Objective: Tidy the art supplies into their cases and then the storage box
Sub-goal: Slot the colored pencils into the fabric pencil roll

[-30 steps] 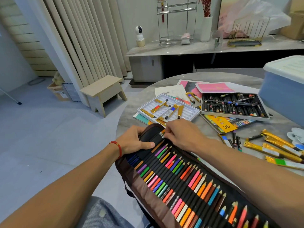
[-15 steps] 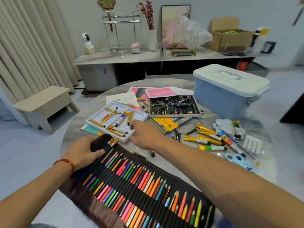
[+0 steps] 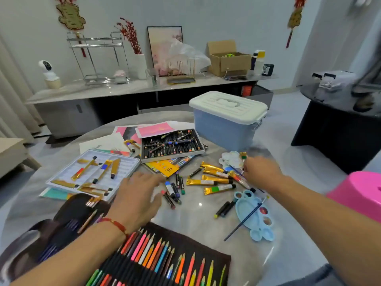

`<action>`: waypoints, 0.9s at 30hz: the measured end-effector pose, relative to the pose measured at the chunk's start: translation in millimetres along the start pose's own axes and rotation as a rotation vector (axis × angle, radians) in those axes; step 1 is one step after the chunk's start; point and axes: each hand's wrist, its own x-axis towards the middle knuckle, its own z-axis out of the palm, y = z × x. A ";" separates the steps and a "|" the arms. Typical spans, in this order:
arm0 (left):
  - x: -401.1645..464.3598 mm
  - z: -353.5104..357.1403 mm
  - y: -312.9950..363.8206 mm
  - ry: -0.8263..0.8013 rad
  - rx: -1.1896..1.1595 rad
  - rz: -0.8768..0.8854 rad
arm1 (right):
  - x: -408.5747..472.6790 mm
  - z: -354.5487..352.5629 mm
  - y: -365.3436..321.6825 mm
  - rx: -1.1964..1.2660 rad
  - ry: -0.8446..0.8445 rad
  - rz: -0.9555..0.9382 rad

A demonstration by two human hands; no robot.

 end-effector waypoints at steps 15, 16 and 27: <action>-4.0 76.0 181.4 -0.355 -0.079 0.128 | 22.1 39.9 10.9 0.022 0.009 -0.001; -3.5 75.8 181.6 -0.369 -0.060 0.138 | 22.2 39.4 10.5 0.025 0.005 0.003; 3.1 77.8 180.6 -0.447 -0.017 0.089 | 20.0 24.6 -3.2 0.021 -0.064 -0.038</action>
